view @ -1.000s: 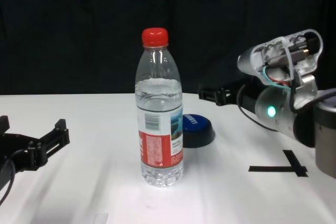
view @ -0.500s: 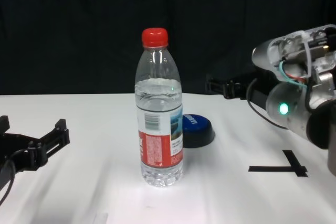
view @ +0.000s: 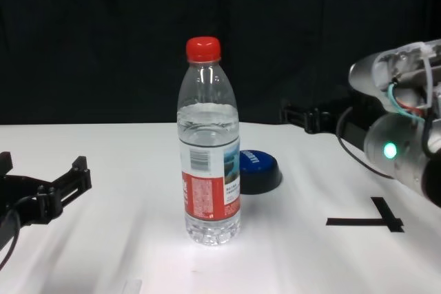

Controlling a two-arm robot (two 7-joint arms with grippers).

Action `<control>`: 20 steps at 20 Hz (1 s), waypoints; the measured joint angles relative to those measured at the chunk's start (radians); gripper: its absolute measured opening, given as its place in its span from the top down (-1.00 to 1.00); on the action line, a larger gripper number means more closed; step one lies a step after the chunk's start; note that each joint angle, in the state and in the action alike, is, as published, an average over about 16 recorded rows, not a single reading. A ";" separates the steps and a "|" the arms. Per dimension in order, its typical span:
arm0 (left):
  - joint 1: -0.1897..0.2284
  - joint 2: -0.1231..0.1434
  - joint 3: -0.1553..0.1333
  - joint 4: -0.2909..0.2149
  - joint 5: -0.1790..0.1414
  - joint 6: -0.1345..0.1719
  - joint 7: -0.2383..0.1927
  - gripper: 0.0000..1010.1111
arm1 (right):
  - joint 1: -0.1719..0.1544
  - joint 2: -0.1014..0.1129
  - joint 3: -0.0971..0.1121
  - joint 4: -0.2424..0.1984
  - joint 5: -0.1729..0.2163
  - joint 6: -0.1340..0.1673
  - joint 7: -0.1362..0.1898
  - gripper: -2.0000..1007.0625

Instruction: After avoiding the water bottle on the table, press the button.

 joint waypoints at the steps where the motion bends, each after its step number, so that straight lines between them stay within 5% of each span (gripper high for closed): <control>1: 0.000 0.000 0.000 0.000 0.000 0.000 0.000 -0.99 | -0.009 0.001 0.002 -0.013 0.002 0.004 -0.001 -0.99; 20: 0.000 0.000 0.000 0.000 0.000 0.000 0.000 -0.99 | -0.155 0.025 0.023 -0.208 0.024 0.058 -0.002 -0.99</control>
